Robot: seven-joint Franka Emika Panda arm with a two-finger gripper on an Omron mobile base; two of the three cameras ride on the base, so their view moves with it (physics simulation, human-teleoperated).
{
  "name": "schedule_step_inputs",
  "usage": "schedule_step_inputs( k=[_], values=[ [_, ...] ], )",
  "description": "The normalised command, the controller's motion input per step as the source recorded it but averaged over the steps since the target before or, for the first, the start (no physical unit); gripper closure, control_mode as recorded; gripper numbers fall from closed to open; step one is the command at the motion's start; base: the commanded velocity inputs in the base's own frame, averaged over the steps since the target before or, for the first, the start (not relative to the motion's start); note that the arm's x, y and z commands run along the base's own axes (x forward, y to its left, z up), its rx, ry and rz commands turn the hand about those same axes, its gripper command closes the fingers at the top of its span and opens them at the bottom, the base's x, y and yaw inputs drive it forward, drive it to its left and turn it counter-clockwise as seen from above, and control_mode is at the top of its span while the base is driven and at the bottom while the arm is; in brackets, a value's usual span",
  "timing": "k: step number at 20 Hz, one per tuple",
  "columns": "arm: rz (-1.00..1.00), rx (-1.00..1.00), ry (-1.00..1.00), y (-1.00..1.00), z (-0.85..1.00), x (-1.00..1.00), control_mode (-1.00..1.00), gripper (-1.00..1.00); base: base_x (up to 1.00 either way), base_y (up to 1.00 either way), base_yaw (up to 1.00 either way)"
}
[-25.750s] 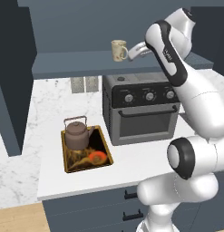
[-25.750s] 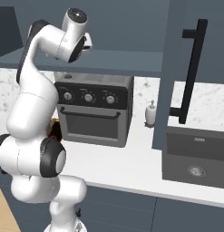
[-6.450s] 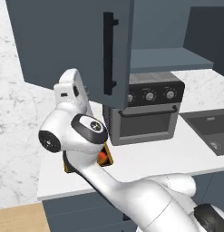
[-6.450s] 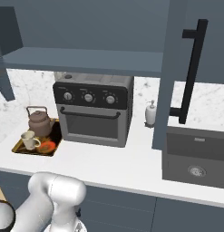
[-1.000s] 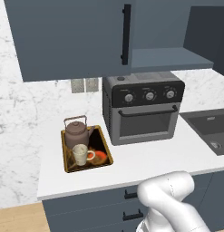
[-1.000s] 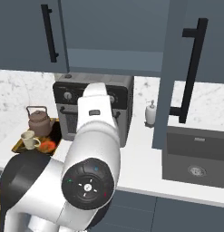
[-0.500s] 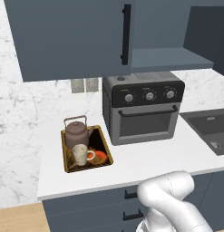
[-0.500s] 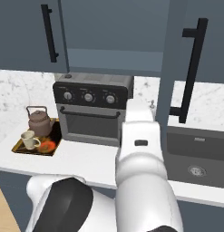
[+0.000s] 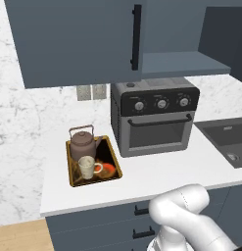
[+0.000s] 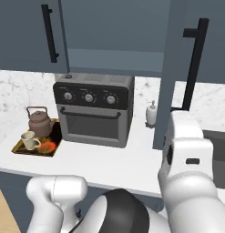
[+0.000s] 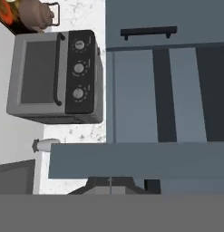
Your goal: Pick the kettle from the counter and place it on the tray. Then pick the mug from the cabinet and place it on the tray. Then close the cabinet doors.
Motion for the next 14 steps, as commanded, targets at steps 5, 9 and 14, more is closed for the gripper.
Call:
schedule_step_inputs(
  k=[5,9,14],
  values=[
    [0.0,0.0,0.0,-0.43,-0.35,0.03,-1.0,1.0,0.0,0.0,0.0],
    [0.0,0.0,-0.03,-0.49,-0.39,0.18,-1.0,1.0,0.0,0.0,0.0],
    [0.03,0.03,-0.09,-0.2,-0.26,0.55,-1.0,1.0,0.0,0.0,0.0]
  ],
)
